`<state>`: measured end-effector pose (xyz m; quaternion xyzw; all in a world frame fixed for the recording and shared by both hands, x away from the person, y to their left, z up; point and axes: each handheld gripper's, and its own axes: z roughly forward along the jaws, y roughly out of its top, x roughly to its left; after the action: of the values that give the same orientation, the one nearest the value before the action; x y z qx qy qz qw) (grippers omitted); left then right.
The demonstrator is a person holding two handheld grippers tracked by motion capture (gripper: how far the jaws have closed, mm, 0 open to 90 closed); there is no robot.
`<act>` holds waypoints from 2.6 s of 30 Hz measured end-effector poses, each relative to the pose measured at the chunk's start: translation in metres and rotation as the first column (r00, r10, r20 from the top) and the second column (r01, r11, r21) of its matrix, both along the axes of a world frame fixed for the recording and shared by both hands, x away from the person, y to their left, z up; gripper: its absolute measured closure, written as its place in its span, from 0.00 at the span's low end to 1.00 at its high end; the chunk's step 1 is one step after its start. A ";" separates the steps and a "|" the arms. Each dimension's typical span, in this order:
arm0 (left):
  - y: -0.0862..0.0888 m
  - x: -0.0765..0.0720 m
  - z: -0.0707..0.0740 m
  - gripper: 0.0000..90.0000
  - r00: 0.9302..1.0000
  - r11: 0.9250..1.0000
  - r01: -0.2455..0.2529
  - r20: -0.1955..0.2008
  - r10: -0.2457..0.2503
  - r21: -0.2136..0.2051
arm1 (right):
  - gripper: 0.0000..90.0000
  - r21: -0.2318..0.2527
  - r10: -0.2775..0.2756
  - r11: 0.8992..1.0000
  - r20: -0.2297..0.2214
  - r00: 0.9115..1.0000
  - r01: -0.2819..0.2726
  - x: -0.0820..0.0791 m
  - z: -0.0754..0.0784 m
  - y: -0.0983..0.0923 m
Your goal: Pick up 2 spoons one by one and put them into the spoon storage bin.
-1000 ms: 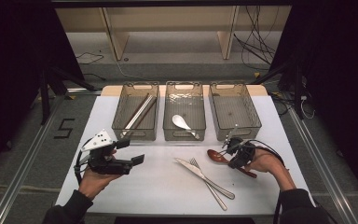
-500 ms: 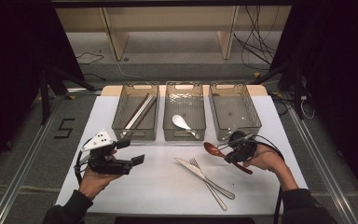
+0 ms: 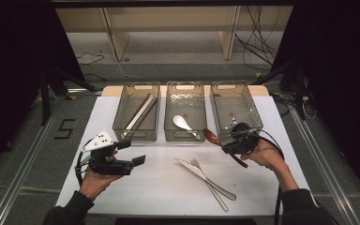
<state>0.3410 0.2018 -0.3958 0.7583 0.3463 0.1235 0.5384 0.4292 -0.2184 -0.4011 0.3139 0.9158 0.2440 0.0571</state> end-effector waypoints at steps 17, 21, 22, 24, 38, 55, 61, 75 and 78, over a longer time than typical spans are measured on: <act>0.002 0.001 -0.001 0.16 1.000 1.000 -0.010 0.003 0.010 -0.004 | 0.91 0.070 -0.085 0.994 0.048 0.995 0.082 0.021 0.022 0.013; 0.001 0.001 -0.001 0.16 1.000 1.000 -0.011 0.004 0.011 -0.002 | 0.91 0.079 -0.092 0.993 0.055 0.994 0.088 0.023 0.025 0.016; 0.001 0.001 -0.001 0.16 1.000 1.000 -0.011 0.004 0.011 -0.003 | 0.91 0.081 -0.095 0.993 0.057 0.994 0.091 0.023 0.026 0.017; 0.001 0.001 -0.001 0.16 1.000 1.000 -0.011 0.004 0.011 -0.002 | 0.91 0.086 -0.101 0.992 0.059 0.993 0.095 0.025 0.028 0.019; 0.001 0.001 -0.001 0.16 1.000 1.000 -0.010 0.007 0.010 -0.004 | 0.91 0.107 -0.154 0.984 0.071 0.986 0.146 0.044 0.043 0.033; 0.001 0.001 -0.001 0.16 1.000 1.000 -0.003 0.009 0.003 -0.002 | 0.91 0.088 -0.169 0.983 0.057 0.984 0.164 0.075 0.052 0.068; 0.001 0.001 0.000 0.16 1.000 1.000 -0.005 0.009 0.006 -0.011 | 0.91 0.087 -0.185 0.980 0.048 0.982 0.181 0.089 0.049 0.079; 0.001 0.001 0.000 0.16 1.000 1.000 -0.004 0.011 0.004 -0.017 | 0.91 0.088 -0.253 0.964 0.035 0.967 0.249 0.114 0.049 0.093; 0.001 0.001 0.000 0.16 1.000 1.000 -0.003 0.009 0.003 -0.019 | 0.91 0.083 -0.260 0.963 0.034 0.965 0.257 0.118 0.049 0.095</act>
<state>0.3418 0.2030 -0.3957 0.7521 0.3461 0.1246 0.5468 0.5470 -0.1231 -0.3520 0.4273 0.8552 0.2770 0.0967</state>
